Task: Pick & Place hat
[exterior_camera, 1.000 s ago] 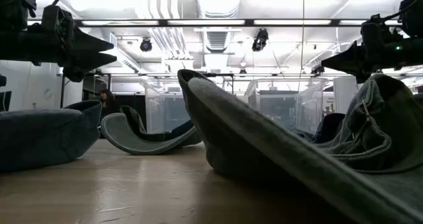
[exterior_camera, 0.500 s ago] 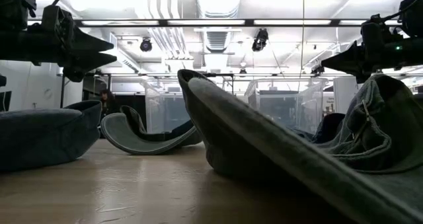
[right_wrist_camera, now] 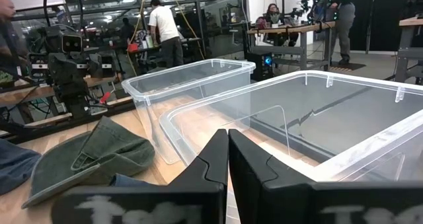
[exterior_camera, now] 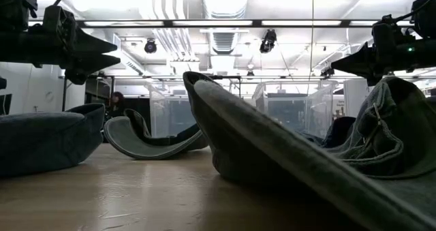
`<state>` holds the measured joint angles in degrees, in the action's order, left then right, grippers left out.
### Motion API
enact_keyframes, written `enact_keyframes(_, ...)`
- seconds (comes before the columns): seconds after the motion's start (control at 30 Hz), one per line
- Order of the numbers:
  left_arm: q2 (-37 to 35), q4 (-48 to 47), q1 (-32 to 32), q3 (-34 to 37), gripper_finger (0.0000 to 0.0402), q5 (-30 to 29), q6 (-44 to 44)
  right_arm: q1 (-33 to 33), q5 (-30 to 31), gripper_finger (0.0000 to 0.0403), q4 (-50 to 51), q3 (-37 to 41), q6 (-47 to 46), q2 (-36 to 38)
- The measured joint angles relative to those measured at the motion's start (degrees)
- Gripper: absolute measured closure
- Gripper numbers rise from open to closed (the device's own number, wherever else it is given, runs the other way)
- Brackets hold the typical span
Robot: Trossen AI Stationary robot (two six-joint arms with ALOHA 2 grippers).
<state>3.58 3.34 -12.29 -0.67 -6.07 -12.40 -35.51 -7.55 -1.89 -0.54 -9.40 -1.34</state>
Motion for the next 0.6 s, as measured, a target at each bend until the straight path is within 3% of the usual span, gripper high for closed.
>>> enact_keyframes(0.47,0.0,0.0,0.0,0.0,0.0193,0.0,0.0,0.0,0.0,0.0394,0.0,0.0,-0.2,0.1)
enact_keyframes(0.6,0.0,0.0,0.0,0.0,0.0193,0.0,0.0,0.0,0.0,0.0394,0.0,0.0,-4.5,0.1)
